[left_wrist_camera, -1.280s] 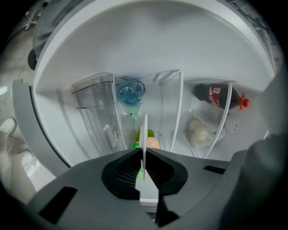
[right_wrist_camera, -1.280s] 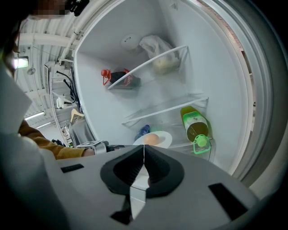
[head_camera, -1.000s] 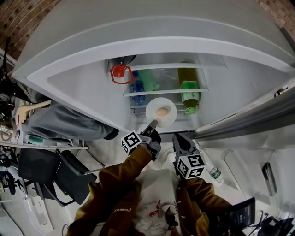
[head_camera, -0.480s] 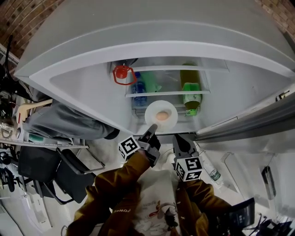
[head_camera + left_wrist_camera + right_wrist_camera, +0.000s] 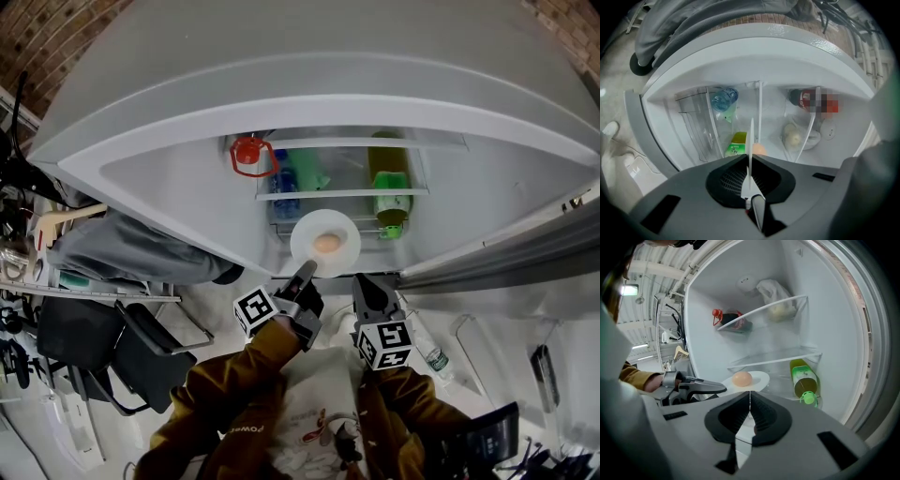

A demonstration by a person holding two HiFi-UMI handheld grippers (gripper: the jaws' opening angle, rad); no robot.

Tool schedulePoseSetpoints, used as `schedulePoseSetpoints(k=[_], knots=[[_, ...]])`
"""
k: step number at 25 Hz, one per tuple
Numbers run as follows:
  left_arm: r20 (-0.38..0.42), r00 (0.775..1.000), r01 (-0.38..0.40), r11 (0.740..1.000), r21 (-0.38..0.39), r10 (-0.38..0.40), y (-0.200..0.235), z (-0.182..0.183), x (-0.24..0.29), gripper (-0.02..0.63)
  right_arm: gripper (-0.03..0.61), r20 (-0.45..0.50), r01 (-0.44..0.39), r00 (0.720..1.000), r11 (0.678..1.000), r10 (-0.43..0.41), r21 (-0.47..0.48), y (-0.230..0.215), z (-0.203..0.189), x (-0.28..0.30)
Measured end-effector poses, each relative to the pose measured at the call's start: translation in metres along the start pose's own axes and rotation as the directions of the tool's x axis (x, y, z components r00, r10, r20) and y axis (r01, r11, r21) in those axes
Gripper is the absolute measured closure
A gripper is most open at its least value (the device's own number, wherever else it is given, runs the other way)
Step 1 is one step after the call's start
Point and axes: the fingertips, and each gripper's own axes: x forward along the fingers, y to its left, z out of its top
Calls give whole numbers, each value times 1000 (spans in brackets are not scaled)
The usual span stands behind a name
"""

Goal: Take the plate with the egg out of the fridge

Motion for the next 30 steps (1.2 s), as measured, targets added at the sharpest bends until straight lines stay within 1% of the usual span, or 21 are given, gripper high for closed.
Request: schedulePoseSetpoints(k=[21, 30], knots=[[0, 1000, 29, 999, -26, -29, -29, -7, -27, 581, 572, 30, 6, 1000, 1000, -7, 6, -6, 10, -1], [1, 999, 37, 999, -32, -37, -35, -11, -32, 581, 572, 67, 38, 997, 999, -36, -32, -5, 23, -7]])
